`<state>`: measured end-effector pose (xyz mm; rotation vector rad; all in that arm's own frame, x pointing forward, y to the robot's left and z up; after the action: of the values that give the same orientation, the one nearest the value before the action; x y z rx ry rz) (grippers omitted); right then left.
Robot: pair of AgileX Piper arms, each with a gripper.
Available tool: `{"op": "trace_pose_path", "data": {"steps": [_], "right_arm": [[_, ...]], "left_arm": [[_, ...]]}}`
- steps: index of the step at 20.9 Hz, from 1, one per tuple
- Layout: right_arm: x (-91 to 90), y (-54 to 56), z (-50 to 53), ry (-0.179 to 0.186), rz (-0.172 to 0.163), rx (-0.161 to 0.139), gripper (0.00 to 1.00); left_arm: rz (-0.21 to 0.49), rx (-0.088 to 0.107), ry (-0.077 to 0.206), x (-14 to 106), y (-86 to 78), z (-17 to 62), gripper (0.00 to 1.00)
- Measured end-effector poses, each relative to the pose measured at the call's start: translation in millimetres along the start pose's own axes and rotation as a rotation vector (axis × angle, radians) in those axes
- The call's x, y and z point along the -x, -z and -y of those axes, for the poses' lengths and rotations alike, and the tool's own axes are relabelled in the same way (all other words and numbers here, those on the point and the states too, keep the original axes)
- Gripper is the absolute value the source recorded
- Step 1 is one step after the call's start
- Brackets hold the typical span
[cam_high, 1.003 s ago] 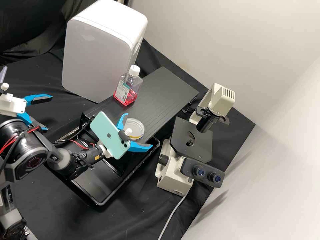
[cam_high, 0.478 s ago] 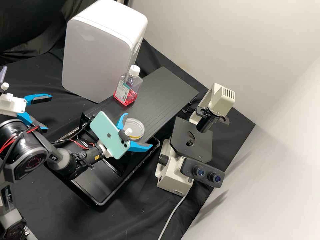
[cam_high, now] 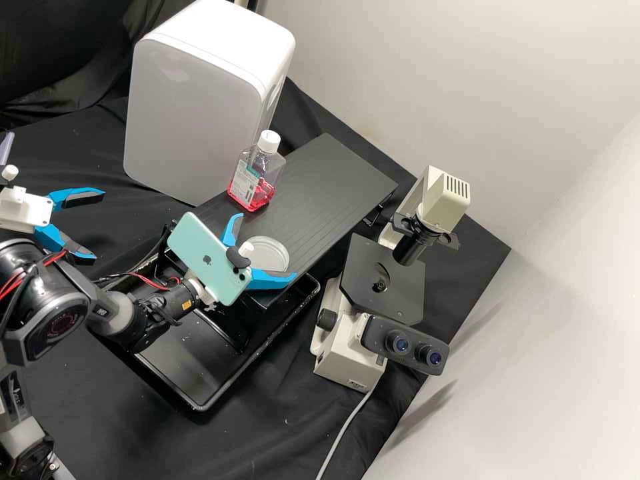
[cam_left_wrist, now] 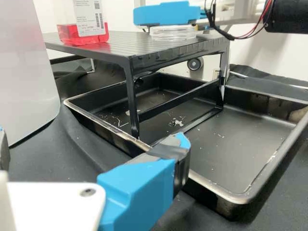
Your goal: Remove the lid from the petri dish
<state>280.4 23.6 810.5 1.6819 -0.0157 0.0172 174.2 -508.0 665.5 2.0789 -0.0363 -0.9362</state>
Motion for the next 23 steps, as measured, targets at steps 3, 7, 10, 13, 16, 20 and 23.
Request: {"op": "trace_pose_path", "data": {"steps": [3, 7, 10, 13, 16, 20, 23], "right_arm": [[0.0, 0.9, 1.1, 0.003, -0.002, 0.007, 1.0], [-0.5, -1.9, 0.6, -0.004, 0.012, 0.002, 1.0], [-1.1, -8.3, -1.7, -0.016, 0.032, 0.003, 1.0], [-1.0, -11.9, -6.2, -0.032, 0.045, 0.003, 1.0], [-1.0, -12.9, -7.4, -0.037, 0.049, 0.002, 1.0], [-1.0, -12.9, -7.4, -0.037, 0.049, 0.002, 1.0], [-1.0, -12.9, -7.4, -0.037, 0.049, 0.002, 1.0]], "left_arm": [[0.0, 0.0, 0.0, 0.0, 0.0, 0.0, 1.0], [0.003, -0.001, 0.001, 0.0, -0.6, 0.1, 1.0], [0.004, -0.001, 0.004, -0.2, -1.0, 0.8, 1.0], [0.009, -0.002, 0.019, -1.0, -2.3, 4.2, 1.0], [0.012, -0.002, 0.024, -1.3, -3.0, 5.3, 1.0], [0.012, -0.002, 0.024, -1.3, -3.0, 5.3, 1.0], [0.012, -0.002, 0.024, -1.3, -3.0, 5.3, 1.0]]}}
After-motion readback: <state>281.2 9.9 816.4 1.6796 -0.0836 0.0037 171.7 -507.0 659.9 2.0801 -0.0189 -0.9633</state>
